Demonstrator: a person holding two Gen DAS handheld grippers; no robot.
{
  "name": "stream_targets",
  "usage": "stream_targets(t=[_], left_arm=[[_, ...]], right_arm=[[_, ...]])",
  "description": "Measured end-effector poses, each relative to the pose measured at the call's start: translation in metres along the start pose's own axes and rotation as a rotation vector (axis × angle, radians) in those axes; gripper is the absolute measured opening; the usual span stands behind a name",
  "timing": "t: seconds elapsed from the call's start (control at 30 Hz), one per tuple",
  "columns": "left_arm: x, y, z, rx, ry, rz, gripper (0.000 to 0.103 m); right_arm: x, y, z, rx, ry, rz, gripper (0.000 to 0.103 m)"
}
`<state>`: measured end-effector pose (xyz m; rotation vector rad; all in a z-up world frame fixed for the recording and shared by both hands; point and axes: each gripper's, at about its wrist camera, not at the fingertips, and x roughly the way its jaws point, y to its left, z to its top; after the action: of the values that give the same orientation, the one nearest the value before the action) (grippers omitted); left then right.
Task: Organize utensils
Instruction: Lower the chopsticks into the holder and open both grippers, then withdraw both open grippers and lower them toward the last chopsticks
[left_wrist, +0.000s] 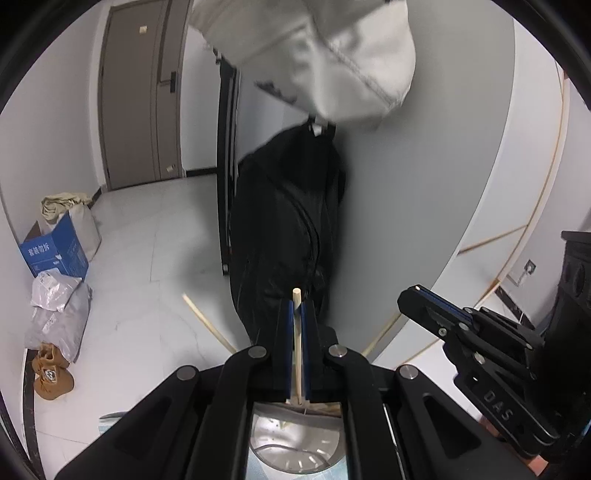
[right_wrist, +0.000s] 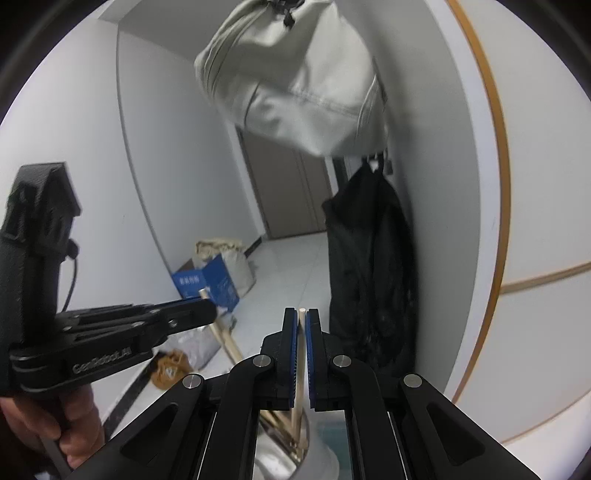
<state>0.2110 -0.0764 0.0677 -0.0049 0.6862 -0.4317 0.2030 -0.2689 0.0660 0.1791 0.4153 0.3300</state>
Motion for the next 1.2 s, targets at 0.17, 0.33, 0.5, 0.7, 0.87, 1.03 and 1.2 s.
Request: stream_targets(t=[0.17,0.33,0.5,0.7,0.87,1.03,1.2], left_arm=[[0.007,0.000,-0.013,0.016,0.055,-0.031,0.000],[0.015,-0.008,-0.024,0.035,0.114,-0.046,0.000],[0.020,-0.010,-0.025,0.019,0.169,-0.112,0.000],[-0.005,0.004,-0.025,-0.049,0.135,-0.124,0.003],[-0.037,0.013,-0.026,-0.064,0.080,-0.080,0.042],[-0.058,0.025,-0.033,-0.091,0.019,-0.034,0.053],[-0.080,0.028,-0.045,-0.091,-0.025,0.037,0.061]], right_arm=[[0.001,0.001,-0.018,-0.015,0.038,0.009,0.004],[0.008,0.002,-0.034,-0.033,0.090,0.009,0.004],[0.011,0.000,-0.043,-0.009,0.125,0.019,0.007],[-0.007,-0.009,-0.043,0.073,0.109,0.063,0.027],[-0.028,-0.014,-0.045,0.126,0.062,0.073,0.050],[-0.049,-0.011,-0.046,0.148,0.028,0.070,0.060],[-0.065,0.001,-0.048,0.138,-0.006,0.083,0.070]])
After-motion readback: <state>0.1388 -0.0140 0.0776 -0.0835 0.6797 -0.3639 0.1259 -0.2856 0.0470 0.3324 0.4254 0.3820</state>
